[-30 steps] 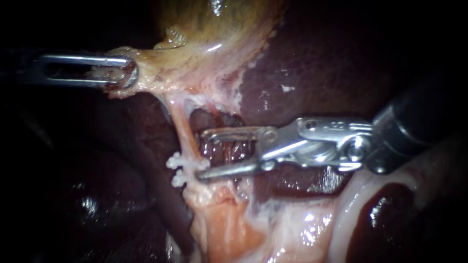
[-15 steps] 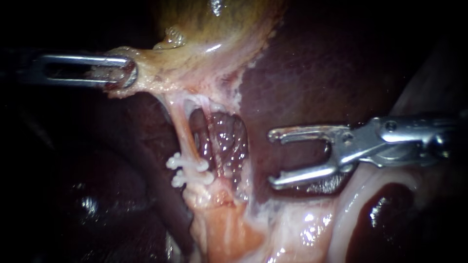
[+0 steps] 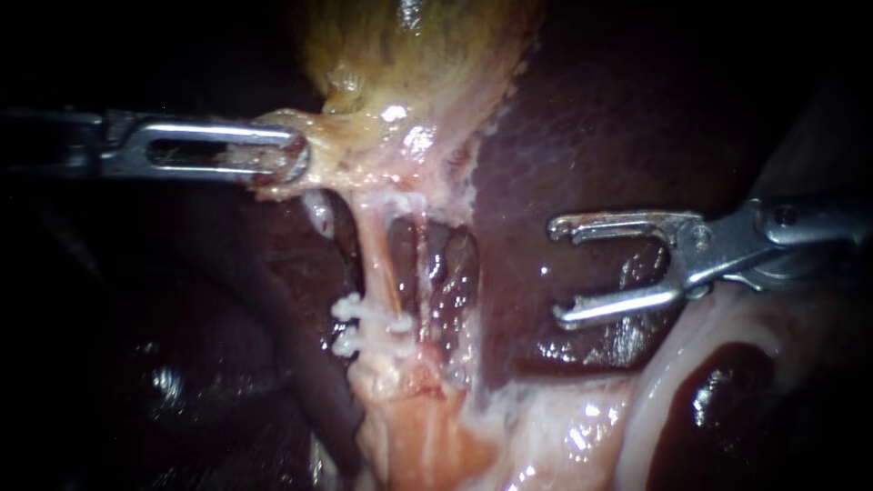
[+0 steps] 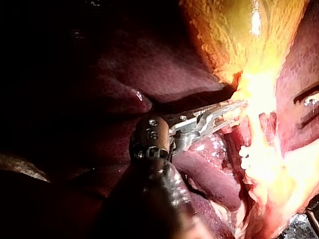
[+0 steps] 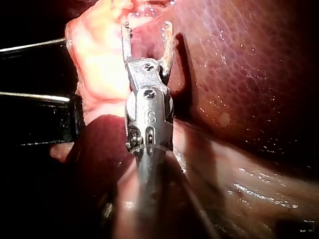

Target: Going back second clip left tube

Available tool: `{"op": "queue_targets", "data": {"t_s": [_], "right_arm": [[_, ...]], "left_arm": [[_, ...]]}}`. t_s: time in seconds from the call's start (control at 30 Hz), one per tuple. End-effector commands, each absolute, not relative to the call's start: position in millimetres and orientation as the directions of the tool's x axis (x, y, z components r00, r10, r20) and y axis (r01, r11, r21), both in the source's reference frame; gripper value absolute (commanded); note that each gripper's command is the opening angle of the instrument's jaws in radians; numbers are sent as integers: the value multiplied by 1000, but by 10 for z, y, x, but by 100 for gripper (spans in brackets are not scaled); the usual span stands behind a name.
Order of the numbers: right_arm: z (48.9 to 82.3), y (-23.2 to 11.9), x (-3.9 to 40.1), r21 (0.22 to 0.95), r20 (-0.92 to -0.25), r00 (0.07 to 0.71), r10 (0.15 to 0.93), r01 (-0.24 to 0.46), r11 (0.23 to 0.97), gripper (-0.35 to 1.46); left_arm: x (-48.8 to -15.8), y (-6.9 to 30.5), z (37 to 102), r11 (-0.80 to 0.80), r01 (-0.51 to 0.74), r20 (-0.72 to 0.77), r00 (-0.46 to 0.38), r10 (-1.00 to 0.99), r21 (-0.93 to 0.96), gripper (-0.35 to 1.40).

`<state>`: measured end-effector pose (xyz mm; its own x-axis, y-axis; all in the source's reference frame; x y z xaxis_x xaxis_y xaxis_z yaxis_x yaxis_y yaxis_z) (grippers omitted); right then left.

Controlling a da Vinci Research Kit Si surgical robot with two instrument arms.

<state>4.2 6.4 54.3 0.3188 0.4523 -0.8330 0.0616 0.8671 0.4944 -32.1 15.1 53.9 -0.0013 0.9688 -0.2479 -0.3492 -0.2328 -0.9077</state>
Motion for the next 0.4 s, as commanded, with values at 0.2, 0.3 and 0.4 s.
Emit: {"op": "queue_targets", "data": {"t_s": [0.2, 0.3, 0.4], "right_arm": [[543, 64, 41, 495, -833, 319, 452, 62, 867, 50], [543, 64, 40, 494, -833, 319, 452, 60, 867, 50], [541, 61, 42, 496, -834, 318, 452, 71, 865, 50]], "left_arm": [[-331, 148, 549, -233, -349, -243, -15, 970, -908, -35], [-331, 147, 548, -234, -348, -243, -16, 970, -908, -35], [-327, 147, 547, -234, -346, -243, -18, 970, -909, -35]]}}
